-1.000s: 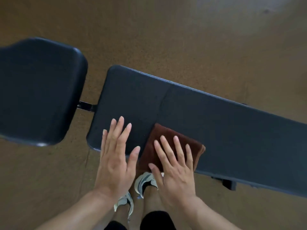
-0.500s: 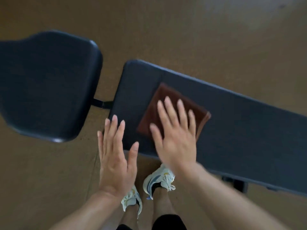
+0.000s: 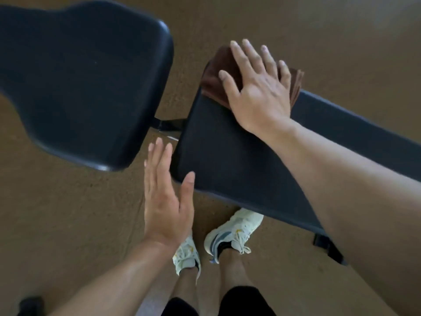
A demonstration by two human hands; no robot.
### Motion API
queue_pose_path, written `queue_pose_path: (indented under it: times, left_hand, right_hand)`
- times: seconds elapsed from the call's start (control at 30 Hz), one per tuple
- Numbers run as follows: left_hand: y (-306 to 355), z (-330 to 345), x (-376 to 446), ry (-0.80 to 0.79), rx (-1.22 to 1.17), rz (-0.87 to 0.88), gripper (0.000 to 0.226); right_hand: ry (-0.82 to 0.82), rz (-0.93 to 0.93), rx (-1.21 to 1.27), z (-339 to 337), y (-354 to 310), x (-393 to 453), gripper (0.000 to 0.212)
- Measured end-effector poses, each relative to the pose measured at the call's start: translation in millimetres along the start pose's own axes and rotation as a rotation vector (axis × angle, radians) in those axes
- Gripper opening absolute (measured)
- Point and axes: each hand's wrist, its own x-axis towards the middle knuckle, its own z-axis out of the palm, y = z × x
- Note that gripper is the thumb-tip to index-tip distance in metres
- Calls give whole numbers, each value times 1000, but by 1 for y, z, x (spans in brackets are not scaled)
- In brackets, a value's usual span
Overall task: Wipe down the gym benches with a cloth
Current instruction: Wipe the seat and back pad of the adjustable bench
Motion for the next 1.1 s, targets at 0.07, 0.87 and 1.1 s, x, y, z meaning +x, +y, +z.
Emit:
queue_pose_path:
  times: [0.07, 0.87, 1.1]
  left_hand:
    - [1, -1, 1, 12, -55, -21, 69]
    - [-18, -38, -43, -49, -101, -85, 71]
    - [16, -57, -36, -4, -68, 2, 70]
  right_hand:
    - [73, 29, 12, 10, -17, -36, 63]
    - [-75, -239, -97, 6, -75, -20, 43]
    - [-283, -671, -141, 40, -92, -140, 38]
